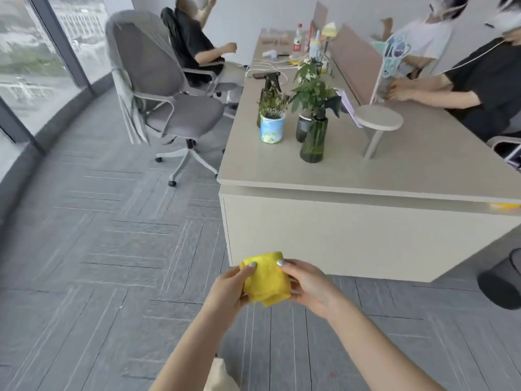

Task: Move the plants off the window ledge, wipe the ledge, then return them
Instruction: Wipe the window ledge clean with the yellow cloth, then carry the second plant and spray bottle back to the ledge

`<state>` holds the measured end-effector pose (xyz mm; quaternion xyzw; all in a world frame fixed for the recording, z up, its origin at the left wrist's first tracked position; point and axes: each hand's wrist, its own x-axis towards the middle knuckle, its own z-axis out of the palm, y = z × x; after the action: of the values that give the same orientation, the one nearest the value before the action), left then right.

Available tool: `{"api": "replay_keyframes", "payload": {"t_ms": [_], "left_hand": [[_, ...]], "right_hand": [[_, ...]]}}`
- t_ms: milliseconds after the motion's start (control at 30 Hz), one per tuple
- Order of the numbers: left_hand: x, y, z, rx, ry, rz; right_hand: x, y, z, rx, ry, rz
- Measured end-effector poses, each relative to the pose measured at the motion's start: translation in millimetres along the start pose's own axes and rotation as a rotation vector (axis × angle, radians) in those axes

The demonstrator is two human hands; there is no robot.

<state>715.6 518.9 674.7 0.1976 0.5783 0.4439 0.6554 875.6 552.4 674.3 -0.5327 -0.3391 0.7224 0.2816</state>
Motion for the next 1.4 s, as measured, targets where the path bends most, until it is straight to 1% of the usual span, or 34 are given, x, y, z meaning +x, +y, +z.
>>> {"api": "replay_keyframes", "payload": {"t_ms": [100, 200, 233, 333, 400, 500, 567, 667, 767, 900, 967, 1100, 1167, 1300, 1333, 1367, 1400], "left_hand": [[86, 55, -20, 0.037, -0.008, 0.024], [171, 120, -30, 0.115, -0.055, 0.023], [194, 141, -30, 0.155, -0.051, 0.040], [255, 196, -23, 0.383, 0.043, 0.117], [289, 215, -18, 0.495, 0.084, 0.139], [339, 232, -12, 0.556, 0.074, 0.161], [370, 240, -10, 0.591, 0.073, 0.169], [408, 242, -15, 0.645, 0.117, 0.177], [439, 248, -17, 0.754, 0.109, 0.192], [456, 245, -20, 0.909, 0.041, 0.190], [461, 239, -24, 1.022, -0.003, 0.193], [478, 241, -29, 1.197, -0.063, 0.163], [487, 249, -31, 1.269, -0.132, 0.151], [507, 277, -34, 1.451, -0.349, 0.151], [516, 287, -33, 1.474, -0.366, 0.168], [527, 300, -31, 1.465, -0.357, 0.206], [541, 314, -27, 1.427, -0.331, 0.271]], "right_hand": [[75, -44, 21, 0.064, 0.054, -0.053], [150, -88, 37, 0.158, 0.112, -0.071], [171, -102, 43, 0.185, 0.129, -0.078], [227, -142, 53, 0.190, 0.195, -0.092], [262, -159, 55, 0.192, 0.255, -0.090], [314, -180, 54, 0.176, 0.327, -0.067], [348, -188, 50, 0.124, 0.344, -0.050], [389, -196, 45, 0.048, 0.350, -0.019], [419, -204, 45, 0.006, 0.387, -0.019], [440, -200, 40, -0.243, 0.457, 0.017], [443, -200, 40, -0.327, 0.470, 0.025], [447, -202, 34, -0.392, 0.479, 0.044], [448, -204, 33, -0.452, 0.476, 0.088], [450, -209, 34, -0.560, 0.481, 0.192], [451, -213, 34, -0.561, 0.518, 0.202], [454, -218, 33, -0.536, 0.598, 0.191], [459, -227, 32, -0.481, 0.724, 0.154]]}}
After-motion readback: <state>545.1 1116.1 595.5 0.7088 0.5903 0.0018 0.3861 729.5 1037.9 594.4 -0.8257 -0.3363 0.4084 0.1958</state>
